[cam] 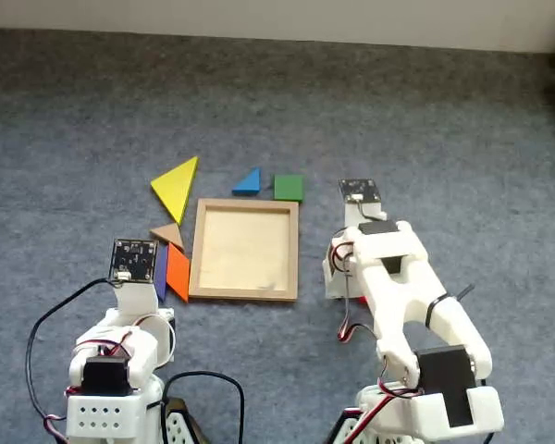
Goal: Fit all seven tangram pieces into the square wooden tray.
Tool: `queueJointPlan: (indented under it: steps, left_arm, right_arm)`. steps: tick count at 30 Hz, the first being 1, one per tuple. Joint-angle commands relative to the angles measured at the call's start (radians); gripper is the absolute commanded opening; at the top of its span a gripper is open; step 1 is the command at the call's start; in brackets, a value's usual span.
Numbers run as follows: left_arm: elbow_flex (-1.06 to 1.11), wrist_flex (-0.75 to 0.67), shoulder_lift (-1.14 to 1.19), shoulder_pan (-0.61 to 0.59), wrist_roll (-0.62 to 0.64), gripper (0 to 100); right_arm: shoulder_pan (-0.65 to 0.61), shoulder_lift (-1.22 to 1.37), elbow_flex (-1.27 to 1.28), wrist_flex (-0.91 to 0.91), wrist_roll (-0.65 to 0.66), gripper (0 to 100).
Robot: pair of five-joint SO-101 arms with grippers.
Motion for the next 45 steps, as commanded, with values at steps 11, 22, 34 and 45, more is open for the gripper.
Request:
queueJointPlan:
  steps: [11,22,34,45]
  left_arm:
    - [0.019,0.005,-0.013,-0.015,-0.006,1]
    - [0.019,0.005,-0.013,-0.015,-0.006,1]
    - [0.019,0.005,-0.013,-0.015,-0.006,1]
    - [0.019,0.005,-0.013,-0.015,-0.006,1]
  right_arm:
    - [-0.028,-0.004,-0.053,-0.079,0.003,32.9]
    - [0.001,-0.004,-0.051,-0.081,0.008,32.5]
    - [0.010,-0.010,-0.048,-0.081,0.011,21.3]
    - [-0.016,-0.096,-0.084,-0.045,0.054,17.6]
